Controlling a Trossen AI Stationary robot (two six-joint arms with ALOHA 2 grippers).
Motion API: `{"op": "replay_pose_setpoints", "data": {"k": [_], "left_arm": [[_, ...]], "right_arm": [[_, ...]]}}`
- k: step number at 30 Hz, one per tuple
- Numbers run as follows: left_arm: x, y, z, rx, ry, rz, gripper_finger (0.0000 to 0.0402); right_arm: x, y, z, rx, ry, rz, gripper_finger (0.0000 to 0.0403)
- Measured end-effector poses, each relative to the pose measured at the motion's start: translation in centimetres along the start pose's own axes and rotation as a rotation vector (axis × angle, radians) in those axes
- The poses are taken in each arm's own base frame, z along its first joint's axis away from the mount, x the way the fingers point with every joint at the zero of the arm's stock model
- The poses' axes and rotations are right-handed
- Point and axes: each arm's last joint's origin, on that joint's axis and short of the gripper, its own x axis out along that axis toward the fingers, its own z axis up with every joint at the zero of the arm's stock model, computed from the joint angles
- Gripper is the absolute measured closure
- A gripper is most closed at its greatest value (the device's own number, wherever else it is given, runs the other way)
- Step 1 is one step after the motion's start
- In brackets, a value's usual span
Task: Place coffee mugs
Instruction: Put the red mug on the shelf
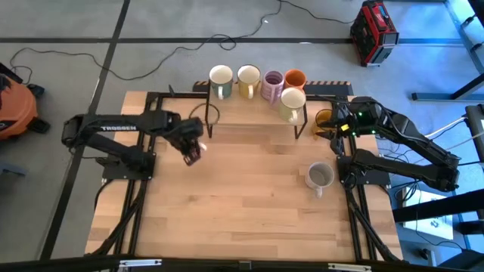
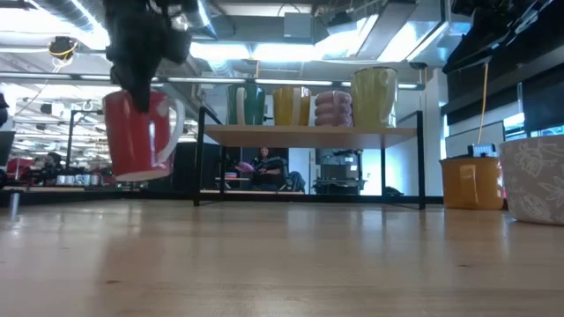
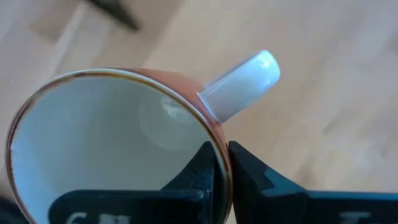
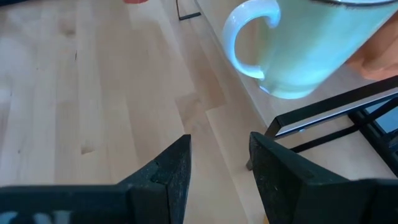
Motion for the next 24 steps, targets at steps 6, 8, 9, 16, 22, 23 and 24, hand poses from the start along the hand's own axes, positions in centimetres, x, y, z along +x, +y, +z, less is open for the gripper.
{"op": "replay_pose_setpoints", "data": {"k": [6,8,9,16,22,23,24], "left_arm": [[-0.5,-3.8,-0.6,0.111,-0.055,-0.084,0.0382],[-0.2,-4.9,-0.8,0.139,-0.045,-0.094,0.0382],[0.1,-5.5,-1.0,0.160,-0.040,-0.097,0.0382],[2.5,-9.7,-0.6,0.289,0.000,-0.061,0.0382],[4.5,-12.8,0.6,0.496,0.020,-0.024,0.0382],[5.0,-13.2,0.8,0.534,0.030,-0.014,0.0382],[5.4,-13.5,1.1,0.568,0.036,-0.005,0.0382]], "right_arm": [[0.0,0.1,0.0,0.005,-0.003,0.031,0.0251],[0.0,0.1,0.0,0.013,-0.003,0.037,0.0251],[0.0,0.1,0.0,0.013,-0.003,0.038,0.0251],[0.0,0.3,0.0,0.034,-0.008,0.091,0.0251],[0.0,0.3,0.0,0.037,-0.008,0.090,0.0251],[0.0,0.3,0.0,0.037,-0.008,0.087,0.0251],[0.0,0.2,0.0,0.037,-0.007,0.083,0.0251]]}}
